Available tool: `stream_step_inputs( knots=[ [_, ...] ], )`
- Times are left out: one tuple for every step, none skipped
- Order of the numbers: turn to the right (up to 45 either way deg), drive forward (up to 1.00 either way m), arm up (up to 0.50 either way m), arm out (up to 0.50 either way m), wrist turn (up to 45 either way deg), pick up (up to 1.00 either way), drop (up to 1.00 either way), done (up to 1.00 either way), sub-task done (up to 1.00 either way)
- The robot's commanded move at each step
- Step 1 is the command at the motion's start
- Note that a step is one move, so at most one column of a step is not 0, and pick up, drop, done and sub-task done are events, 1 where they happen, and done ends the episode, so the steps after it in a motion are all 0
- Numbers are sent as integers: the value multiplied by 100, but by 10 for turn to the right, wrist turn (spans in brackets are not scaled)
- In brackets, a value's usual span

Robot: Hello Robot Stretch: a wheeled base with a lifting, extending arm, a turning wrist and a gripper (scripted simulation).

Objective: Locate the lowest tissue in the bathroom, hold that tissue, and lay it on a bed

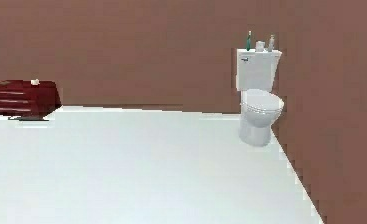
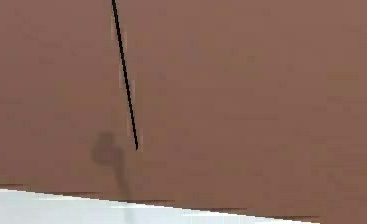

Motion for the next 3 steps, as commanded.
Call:
stream_step_inputs(
  knots=[
    [0,100,0,0,0,0,0,0,0],
    [30,0,0,0,0,0,0,0,0],
    [0,80,0,0,0,0,0,0,0]
  ],
)
